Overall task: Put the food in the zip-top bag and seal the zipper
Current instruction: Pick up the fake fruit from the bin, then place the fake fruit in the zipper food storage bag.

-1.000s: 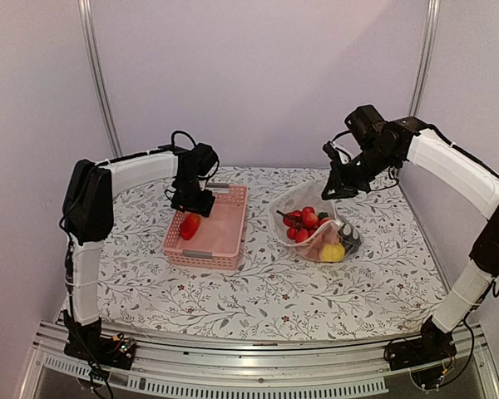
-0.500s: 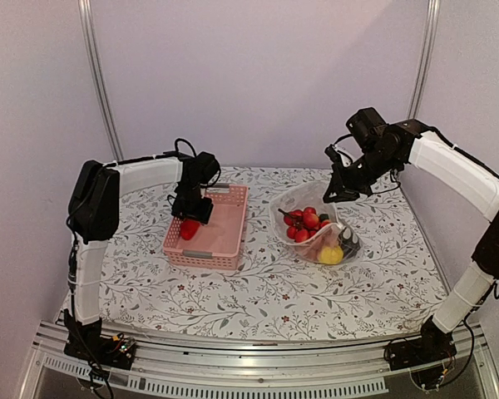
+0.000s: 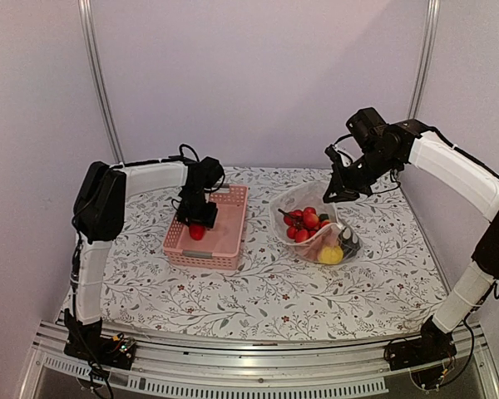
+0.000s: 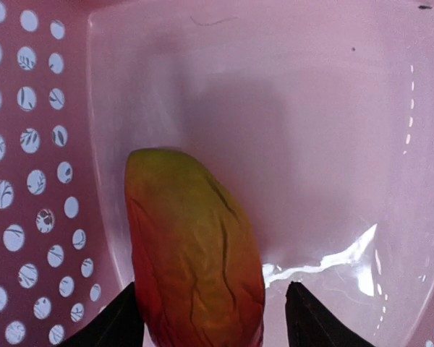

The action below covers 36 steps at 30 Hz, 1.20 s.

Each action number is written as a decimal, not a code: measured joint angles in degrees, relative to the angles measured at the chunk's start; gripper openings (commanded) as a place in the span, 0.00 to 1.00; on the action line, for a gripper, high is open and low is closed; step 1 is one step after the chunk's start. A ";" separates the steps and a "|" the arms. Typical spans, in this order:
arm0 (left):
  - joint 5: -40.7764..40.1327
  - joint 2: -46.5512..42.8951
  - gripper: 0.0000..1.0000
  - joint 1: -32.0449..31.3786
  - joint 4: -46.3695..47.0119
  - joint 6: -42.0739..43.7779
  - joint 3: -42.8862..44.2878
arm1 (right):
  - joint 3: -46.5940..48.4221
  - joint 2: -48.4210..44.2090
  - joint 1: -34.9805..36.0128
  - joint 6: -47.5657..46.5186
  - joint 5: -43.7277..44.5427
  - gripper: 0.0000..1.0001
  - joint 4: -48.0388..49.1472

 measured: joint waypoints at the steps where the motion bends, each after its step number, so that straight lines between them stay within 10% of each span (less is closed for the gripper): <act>1: 0.17 0.37 0.65 -0.04 -0.02 -0.24 0.07 | 0.00 0.00 0.00 0.00 0.02 0.00 0.00; 19: 4.87 -5.11 0.39 -1.99 -0.70 -1.27 3.85 | 0.00 0.00 0.00 0.00 0.04 0.00 0.00; 28: 23.37 -26.47 0.35 -14.67 15.56 3.87 1.22 | -0.72 0.00 0.00 0.04 0.00 0.00 0.31; 36: 38.93 -21.07 0.31 -19.28 22.60 6.69 -0.09 | -0.72 0.00 0.00 0.02 -0.57 0.00 0.26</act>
